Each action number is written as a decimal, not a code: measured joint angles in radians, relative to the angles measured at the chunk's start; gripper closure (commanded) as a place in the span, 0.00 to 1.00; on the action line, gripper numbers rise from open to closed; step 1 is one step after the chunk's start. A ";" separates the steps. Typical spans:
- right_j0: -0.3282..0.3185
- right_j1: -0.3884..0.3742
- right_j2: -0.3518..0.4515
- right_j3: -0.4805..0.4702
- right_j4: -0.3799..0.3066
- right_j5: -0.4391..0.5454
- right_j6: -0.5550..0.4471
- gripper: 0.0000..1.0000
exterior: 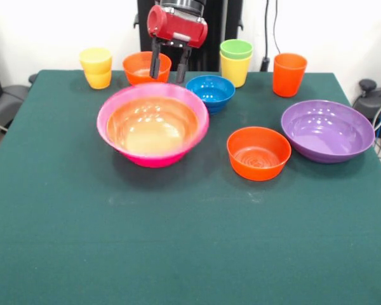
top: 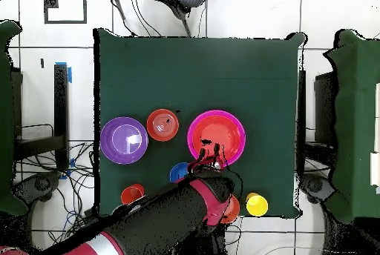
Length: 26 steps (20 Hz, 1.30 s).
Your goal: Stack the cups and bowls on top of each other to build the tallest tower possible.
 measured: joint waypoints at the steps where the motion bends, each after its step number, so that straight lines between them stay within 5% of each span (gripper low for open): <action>1: 0.005 0.005 -0.010 0.000 0.000 -0.006 0.000 0.00; 9: 0.031 0.006 -0.030 0.000 -0.065 -0.014 0.000 0.00; 22: 0.048 -0.060 -0.008 0.002 -0.466 -0.039 0.013 0.00; 26: 0.048 -0.059 0.003 0.003 -0.518 -0.039 0.031 0.00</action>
